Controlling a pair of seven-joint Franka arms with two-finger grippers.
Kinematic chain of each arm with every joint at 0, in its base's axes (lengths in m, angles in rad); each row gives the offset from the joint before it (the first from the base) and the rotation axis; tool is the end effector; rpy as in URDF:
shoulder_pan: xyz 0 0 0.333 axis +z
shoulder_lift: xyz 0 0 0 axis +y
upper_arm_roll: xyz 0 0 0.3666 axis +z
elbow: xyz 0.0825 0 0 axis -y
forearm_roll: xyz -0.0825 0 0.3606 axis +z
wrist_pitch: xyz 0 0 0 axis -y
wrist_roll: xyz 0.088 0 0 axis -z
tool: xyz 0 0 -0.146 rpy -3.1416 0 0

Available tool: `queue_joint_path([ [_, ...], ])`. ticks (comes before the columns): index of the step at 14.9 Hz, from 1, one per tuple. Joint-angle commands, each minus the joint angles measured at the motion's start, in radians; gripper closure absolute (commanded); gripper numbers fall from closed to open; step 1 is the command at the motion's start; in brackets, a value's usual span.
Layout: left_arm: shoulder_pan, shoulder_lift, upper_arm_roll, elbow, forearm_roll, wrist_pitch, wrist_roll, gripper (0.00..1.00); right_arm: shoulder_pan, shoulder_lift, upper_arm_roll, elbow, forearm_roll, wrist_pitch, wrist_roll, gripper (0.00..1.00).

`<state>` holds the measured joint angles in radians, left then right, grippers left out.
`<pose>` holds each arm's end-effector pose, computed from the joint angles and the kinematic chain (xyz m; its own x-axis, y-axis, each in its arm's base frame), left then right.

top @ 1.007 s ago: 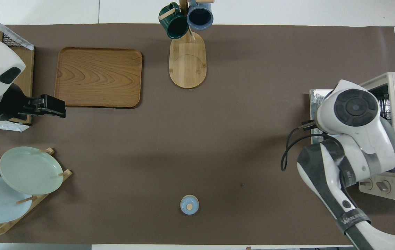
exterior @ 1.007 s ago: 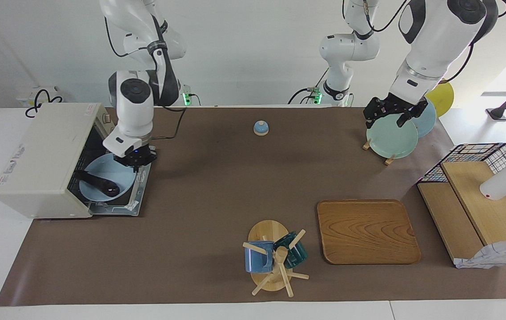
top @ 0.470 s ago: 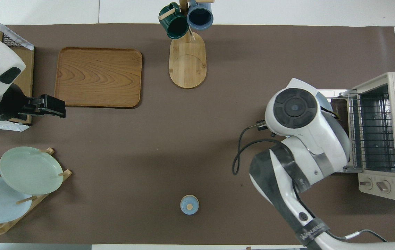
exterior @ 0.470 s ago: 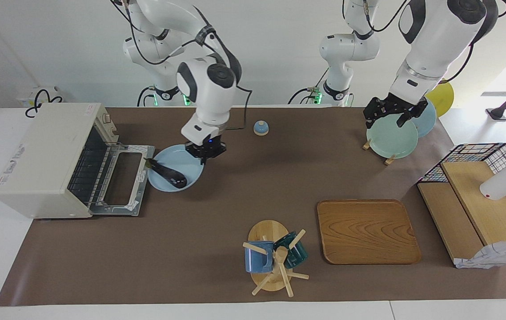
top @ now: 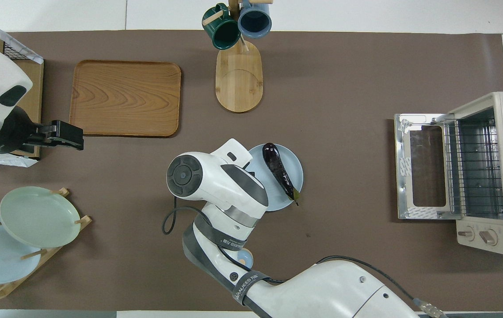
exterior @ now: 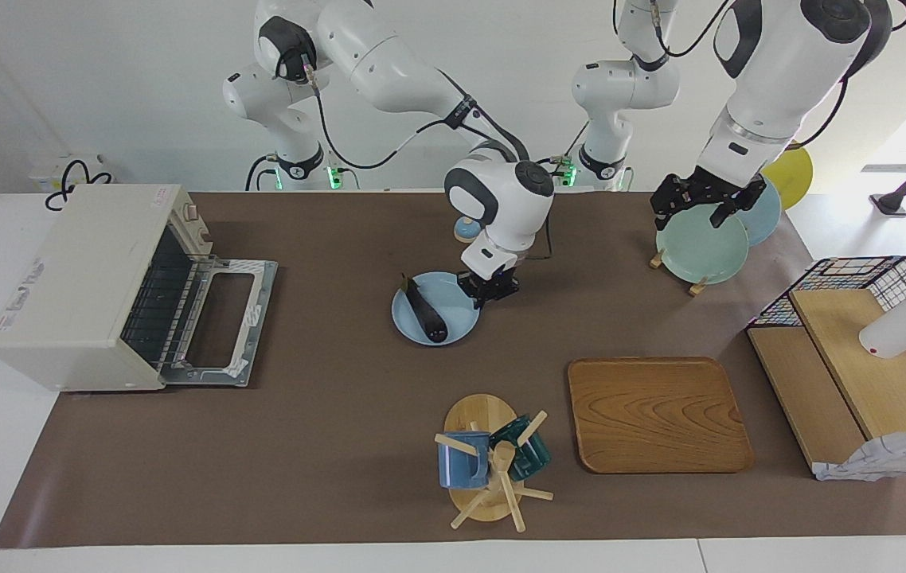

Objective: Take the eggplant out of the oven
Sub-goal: 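Pull the plate with the eggplant out of the oven with the right gripper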

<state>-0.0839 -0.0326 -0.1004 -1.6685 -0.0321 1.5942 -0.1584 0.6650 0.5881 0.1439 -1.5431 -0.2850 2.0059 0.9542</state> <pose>0.5078 -0.1003 0.6114 0.9986 -0.0248 -0.0459 -0.0238 -0.9995 0.0218 0.5081 0.4712 0.3191 0.9980 -0.0228 0.0598 -0.0341 -0.9801 0.1954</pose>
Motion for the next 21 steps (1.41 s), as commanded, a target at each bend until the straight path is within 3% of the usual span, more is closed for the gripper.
queue_joint_path([
  [1,0.009,-0.007,-0.002,-0.007,-0.002,-0.002,0.005,0.00,-0.004,0.004,-0.001,0.026,0.018,0.016,0.029,1.00],
  [3,0.009,-0.007,-0.002,-0.007,-0.002,-0.002,0.005,0.00,-0.004,0.016,0.005,0.037,0.042,0.051,0.041,1.00],
  [5,0.009,-0.007,-0.002,-0.007,-0.002,0.000,0.005,0.00,-0.010,0.015,0.005,0.038,0.061,0.083,0.052,0.76],
  [8,0.009,-0.007,-0.002,-0.007,-0.002,-0.002,0.005,0.00,-0.022,-0.007,0.003,0.064,0.052,0.034,0.035,0.71],
  [11,0.009,-0.007,-0.002,-0.007,-0.002,0.000,0.005,0.00,-0.074,-0.054,-0.003,0.063,0.018,-0.082,-0.076,0.73],
  [13,0.009,-0.007,-0.002,-0.007,-0.002,0.000,0.005,0.00,-0.131,-0.092,-0.004,0.037,0.009,-0.146,-0.170,0.86],
  [14,0.009,-0.007,-0.002,-0.007,-0.002,0.000,0.005,0.00,-0.168,-0.108,-0.003,0.014,0.009,-0.168,-0.198,1.00],
  [21,0.009,-0.007,-0.002,-0.007,-0.002,-0.002,0.005,0.00,-0.344,-0.197,-0.004,-0.245,-0.178,-0.124,-0.288,1.00],
])
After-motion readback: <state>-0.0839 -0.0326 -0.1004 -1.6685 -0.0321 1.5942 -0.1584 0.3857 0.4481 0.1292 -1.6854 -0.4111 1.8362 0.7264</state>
